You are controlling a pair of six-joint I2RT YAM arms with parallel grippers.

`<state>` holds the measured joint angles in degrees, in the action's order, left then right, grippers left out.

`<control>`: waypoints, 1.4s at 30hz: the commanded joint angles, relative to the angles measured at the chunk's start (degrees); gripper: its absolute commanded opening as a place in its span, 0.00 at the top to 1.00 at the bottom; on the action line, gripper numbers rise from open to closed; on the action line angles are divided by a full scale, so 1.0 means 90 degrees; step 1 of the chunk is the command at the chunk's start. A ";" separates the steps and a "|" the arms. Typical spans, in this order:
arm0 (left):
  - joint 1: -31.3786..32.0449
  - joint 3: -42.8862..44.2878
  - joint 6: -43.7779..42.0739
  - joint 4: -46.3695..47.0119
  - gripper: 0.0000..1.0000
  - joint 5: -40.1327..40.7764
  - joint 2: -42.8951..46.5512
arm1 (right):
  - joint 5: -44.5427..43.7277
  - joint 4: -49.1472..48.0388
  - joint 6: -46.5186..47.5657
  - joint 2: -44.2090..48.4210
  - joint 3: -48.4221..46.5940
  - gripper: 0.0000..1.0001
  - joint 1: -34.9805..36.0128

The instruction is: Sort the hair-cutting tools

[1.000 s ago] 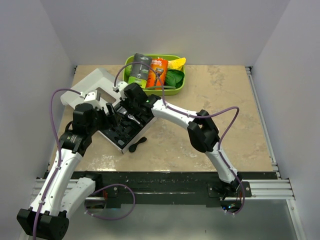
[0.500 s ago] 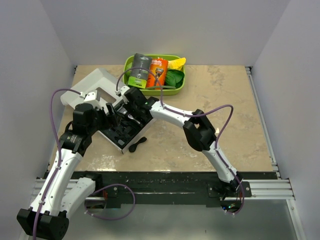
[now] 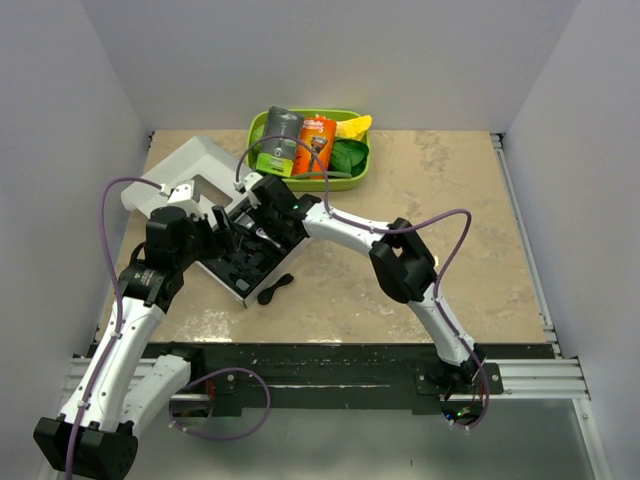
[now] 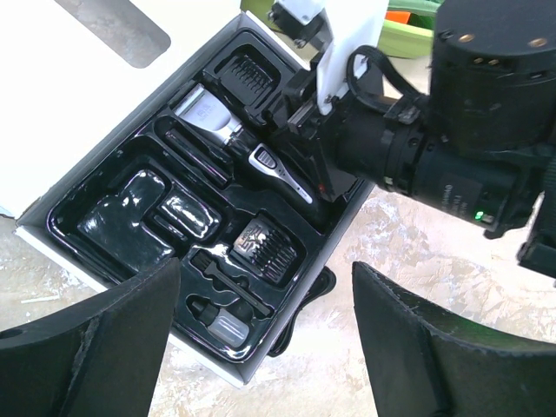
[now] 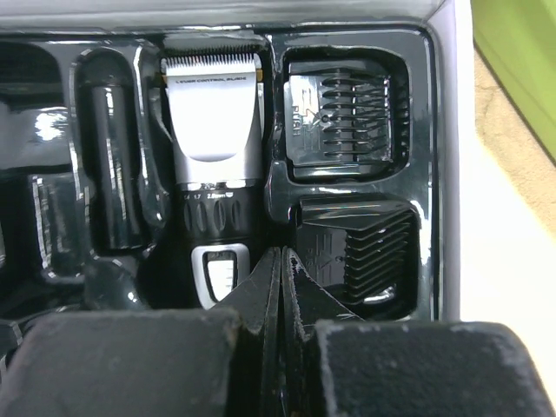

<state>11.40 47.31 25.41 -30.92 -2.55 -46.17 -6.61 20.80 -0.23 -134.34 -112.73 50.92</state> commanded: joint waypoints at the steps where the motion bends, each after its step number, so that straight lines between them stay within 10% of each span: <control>1: 0.0023 0.0036 -0.0050 0.0213 0.16 -0.0020 0.0033 | 0.0334 0.0043 -0.0072 0.0572 -0.0052 1.00 -0.0081; 42: 0.0023 -0.0052 -0.0128 0.0310 0.16 0.0009 -0.0075 | -0.0427 0.0247 -0.0268 -0.0229 -0.0580 1.00 -0.0228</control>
<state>11.40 47.00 25.32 -30.76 -2.52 -46.83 -8.45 23.09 -3.01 -136.84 -118.43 49.32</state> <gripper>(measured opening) 0.844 0.006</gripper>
